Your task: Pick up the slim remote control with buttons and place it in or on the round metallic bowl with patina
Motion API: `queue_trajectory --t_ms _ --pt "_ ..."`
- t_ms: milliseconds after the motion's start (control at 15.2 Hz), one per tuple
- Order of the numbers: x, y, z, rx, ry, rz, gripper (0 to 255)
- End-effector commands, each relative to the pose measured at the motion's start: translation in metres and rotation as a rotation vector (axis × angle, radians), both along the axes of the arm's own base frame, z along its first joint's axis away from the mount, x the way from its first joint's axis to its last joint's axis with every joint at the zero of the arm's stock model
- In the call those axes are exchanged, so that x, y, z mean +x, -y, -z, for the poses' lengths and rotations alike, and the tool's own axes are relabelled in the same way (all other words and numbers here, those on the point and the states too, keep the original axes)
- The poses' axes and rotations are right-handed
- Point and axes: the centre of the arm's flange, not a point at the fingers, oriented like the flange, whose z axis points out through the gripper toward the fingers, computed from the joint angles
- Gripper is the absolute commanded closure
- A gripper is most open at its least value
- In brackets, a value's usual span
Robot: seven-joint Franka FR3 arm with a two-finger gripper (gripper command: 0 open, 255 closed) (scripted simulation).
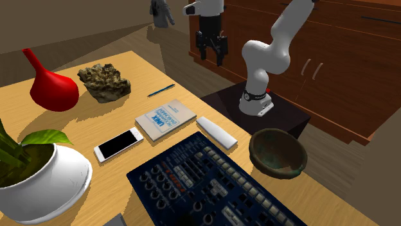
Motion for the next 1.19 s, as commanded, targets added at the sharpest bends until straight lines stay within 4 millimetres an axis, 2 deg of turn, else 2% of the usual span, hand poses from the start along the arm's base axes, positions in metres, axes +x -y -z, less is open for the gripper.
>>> queue_trajectory --t_ms 0,264,528,792,1122 --pt "0.000 0.000 0.000 0.000 0.000 0.000 0" --pt "-0.006 -0.031 0.044 -0.019 -0.017 0.304 0" --pt "-0.003 -0.061 0.089 -0.037 -0.034 0.608 0" --pt "0.007 -0.089 0.134 -0.056 -0.052 0.912 0" --pt "0.030 -0.116 0.192 -0.079 -0.073 1.292 0"
